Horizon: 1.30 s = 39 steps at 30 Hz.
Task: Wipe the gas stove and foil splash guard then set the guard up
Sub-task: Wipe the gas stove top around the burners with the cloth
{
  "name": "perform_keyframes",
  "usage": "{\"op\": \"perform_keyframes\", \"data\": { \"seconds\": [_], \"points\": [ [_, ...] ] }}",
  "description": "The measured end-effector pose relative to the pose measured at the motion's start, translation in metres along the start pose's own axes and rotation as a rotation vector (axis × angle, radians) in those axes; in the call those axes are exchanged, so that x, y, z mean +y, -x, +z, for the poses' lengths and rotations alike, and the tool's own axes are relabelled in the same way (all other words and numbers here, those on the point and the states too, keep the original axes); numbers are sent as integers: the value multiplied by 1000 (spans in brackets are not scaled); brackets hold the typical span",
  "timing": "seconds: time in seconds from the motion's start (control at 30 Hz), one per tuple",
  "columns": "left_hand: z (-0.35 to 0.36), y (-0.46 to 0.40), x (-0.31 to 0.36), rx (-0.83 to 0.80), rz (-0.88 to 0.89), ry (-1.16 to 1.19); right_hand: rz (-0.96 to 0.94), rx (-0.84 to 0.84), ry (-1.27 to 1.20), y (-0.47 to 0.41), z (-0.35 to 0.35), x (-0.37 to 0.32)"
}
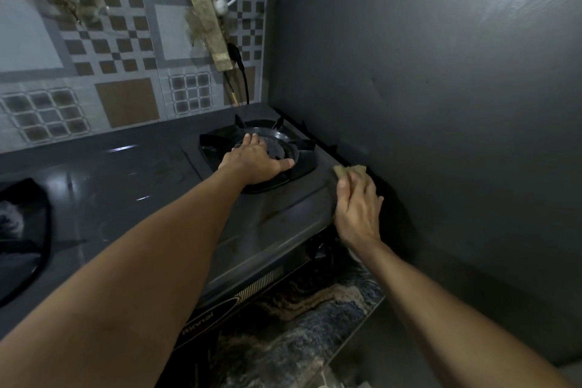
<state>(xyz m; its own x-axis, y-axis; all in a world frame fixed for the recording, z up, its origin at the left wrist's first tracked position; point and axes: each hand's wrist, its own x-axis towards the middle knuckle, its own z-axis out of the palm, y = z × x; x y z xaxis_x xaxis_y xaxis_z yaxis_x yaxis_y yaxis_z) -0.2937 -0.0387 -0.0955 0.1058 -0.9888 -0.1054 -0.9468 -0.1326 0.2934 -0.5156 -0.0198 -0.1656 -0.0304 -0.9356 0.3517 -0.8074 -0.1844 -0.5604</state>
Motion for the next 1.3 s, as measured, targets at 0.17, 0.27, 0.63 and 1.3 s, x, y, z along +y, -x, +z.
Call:
{"op": "perform_keyframes", "data": {
  "seconds": [0.17, 0.27, 0.63, 1.3],
  "points": [
    [-1, -3, 0, 3, -2, 14, -424, -35, 179, 30, -2, -19],
    [0, -1, -1, 14, 16, -3, -475, -153, 214, 5, -11, -16],
    [-7, 1, 2, -6, 18, 258, -829, -280, 181, 57, 2, -69],
    [-55, 140, -191, 177, -389, -166, -592, -498, 349, 94, 12, -154]
  ]
}}
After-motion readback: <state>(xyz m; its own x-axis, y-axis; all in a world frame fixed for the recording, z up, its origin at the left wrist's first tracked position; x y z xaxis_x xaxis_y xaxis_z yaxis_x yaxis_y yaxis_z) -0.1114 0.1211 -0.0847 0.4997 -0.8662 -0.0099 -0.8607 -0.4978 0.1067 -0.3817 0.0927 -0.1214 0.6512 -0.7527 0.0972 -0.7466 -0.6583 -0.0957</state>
